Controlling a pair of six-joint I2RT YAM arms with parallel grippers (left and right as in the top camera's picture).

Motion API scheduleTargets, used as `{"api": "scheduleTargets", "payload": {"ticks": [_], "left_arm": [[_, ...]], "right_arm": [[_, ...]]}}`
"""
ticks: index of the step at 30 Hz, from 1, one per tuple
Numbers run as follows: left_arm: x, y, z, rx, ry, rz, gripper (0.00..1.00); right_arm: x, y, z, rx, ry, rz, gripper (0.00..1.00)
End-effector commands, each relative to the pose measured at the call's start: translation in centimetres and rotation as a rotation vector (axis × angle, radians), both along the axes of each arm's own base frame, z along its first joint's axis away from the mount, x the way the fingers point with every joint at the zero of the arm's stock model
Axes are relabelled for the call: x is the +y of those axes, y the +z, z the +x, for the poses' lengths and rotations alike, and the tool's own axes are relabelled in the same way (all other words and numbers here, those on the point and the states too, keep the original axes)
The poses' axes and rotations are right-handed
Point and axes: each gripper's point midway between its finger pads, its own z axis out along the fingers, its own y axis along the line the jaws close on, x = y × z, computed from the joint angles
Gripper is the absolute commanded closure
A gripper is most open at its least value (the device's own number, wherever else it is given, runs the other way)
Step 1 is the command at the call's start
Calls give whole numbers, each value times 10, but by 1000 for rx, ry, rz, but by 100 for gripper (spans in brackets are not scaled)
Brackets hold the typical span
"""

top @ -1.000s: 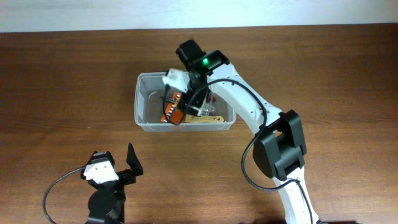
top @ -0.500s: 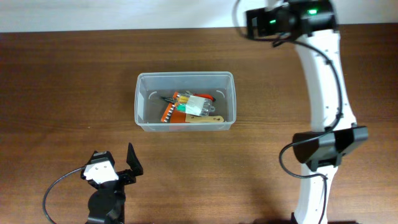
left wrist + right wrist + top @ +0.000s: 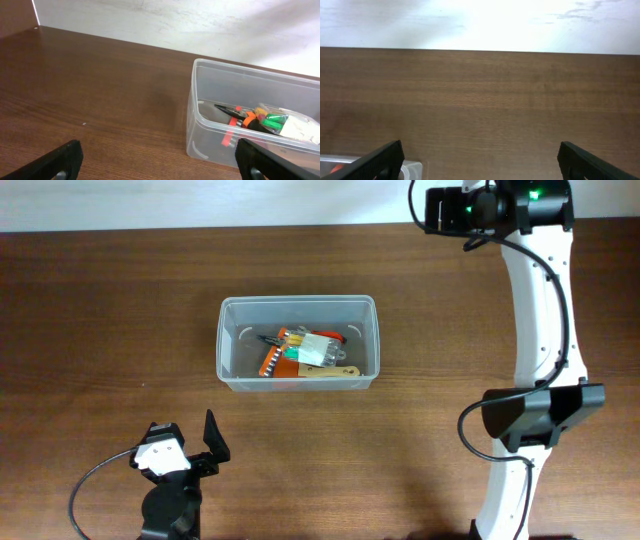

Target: Pack container

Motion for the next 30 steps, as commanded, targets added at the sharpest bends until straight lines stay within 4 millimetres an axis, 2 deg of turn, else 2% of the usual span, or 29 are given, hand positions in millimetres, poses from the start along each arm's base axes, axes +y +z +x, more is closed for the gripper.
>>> {"api": "scheduleTargets", "payload": {"ticks": [1, 11, 15, 19, 22, 25, 27, 29, 30], "left_arm": [[0, 0, 0, 0, -2, 9, 1], [0, 0, 0, 0, -2, 9, 1], [0, 0, 0, -1, -3, 9, 1], [0, 0, 0, 0, -3, 9, 1], [0, 0, 0, 0, -3, 9, 1], [0, 0, 0, 0, -2, 9, 1], [0, 0, 0, -1, -3, 9, 1], [0, 0, 0, -1, -2, 9, 1], [0, 0, 0, -1, -3, 9, 1]], "right_arm": [[-3, 11, -1, -26, -17, 5, 1], [-9, 11, 0, -26, -26, 5, 1], [-4, 37, -10, -76, -16, 8, 1], [8, 95, -38, -190, 9, 18, 1], [20, 159, -79, -324, 43, 33, 1], [30, 227, -140, -484, 81, 52, 1], [22, 265, -180, -588, 65, 34, 1], [13, 302, -233, -702, 60, 48, 1], [9, 313, -256, -739, 58, 53, 1]]}}
